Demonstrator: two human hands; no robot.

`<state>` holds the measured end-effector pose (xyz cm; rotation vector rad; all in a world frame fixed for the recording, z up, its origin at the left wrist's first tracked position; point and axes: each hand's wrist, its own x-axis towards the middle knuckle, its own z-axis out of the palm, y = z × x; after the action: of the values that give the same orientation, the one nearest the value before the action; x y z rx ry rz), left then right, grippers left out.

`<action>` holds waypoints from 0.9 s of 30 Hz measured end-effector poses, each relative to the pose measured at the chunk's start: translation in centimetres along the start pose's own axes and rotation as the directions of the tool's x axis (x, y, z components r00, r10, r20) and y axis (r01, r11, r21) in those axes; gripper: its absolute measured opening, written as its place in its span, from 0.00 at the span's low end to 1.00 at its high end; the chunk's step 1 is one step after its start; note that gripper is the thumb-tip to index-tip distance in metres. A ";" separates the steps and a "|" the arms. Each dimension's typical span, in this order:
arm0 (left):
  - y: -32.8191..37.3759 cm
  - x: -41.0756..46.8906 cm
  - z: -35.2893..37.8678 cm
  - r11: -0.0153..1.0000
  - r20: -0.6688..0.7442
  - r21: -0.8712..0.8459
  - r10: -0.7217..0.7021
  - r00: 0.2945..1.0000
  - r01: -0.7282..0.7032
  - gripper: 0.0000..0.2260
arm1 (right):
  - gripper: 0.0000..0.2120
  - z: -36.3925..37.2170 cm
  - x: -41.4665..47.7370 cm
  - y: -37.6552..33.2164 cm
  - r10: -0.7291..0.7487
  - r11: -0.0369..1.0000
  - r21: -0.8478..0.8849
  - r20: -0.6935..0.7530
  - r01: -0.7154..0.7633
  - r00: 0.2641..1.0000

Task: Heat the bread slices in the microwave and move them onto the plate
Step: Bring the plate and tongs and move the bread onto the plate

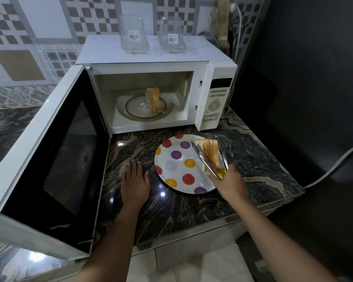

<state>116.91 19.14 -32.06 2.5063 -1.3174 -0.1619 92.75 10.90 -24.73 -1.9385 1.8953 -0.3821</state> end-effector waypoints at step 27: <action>-0.4 1.3 -1.2 0.994 0.067 -0.108 -0.010 0.998 0.017 0.26 | 0.38 -1.2 6.9 -14.5 -0.244 0.959 0.160 0.036 0.235 0.969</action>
<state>118.23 18.51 -30.96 2.4385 -1.2814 -0.3134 105.35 3.96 -17.48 -2.0555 1.5511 -0.5241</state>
